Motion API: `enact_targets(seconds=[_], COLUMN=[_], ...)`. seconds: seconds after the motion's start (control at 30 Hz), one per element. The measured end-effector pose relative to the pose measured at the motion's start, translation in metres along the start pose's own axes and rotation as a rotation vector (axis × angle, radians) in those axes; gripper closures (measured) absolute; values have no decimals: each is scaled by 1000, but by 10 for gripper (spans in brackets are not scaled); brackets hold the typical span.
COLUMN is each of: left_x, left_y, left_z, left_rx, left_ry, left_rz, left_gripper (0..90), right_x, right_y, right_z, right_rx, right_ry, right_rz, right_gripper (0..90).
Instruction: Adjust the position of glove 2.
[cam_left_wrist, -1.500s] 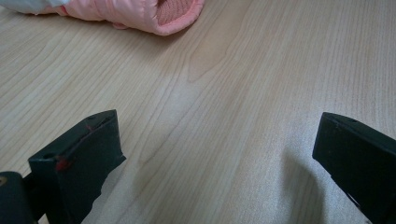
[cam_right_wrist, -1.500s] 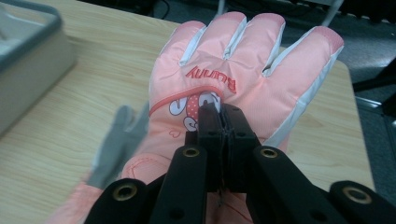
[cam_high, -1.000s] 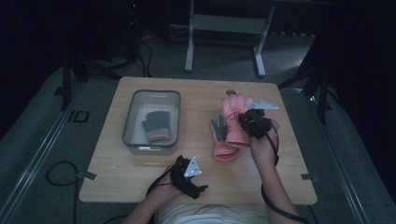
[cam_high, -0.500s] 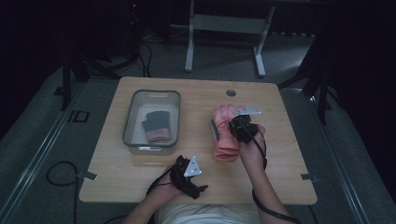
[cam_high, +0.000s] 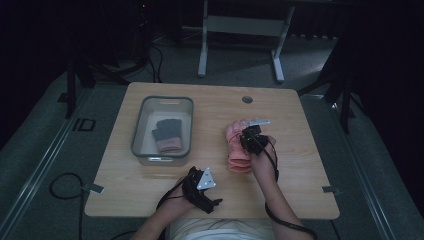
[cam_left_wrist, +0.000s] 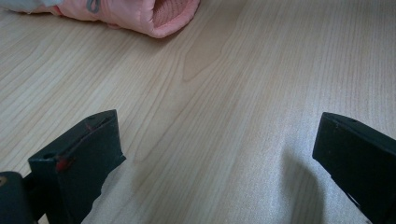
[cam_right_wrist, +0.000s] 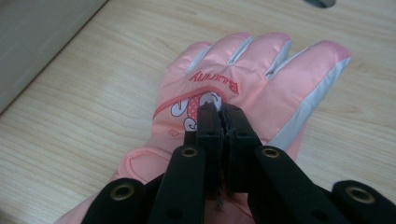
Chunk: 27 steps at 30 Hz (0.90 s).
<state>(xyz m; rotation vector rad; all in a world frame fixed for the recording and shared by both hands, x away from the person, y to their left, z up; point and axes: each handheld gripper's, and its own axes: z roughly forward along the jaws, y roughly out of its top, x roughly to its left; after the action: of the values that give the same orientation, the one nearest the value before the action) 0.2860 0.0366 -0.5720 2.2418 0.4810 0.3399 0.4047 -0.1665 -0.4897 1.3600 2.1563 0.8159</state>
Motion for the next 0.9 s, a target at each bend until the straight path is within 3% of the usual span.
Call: enact_targets(seconds=[0.23,0.43,0.6,0.9], left_x=[0,0,2,3], left_y=[0,0,0,1], left_z=[0,0,-1,0], left_rx=[-2,-6,-21,-7], left_ry=[-2,-4,-14,-13], left_rz=[-5,-6,-20,-10], left_gripper=[9,9,10,10], right_x=[-4,-7,-13,-32], right_y=[-6,-4,2,0], right_z=[8,2,-21,-40], right_rx=[7,-9,-69,-93], right_ry=[36,61,91,113], right_rz=[6,13,-3,-19], right_gripper=[838,762,659,633])
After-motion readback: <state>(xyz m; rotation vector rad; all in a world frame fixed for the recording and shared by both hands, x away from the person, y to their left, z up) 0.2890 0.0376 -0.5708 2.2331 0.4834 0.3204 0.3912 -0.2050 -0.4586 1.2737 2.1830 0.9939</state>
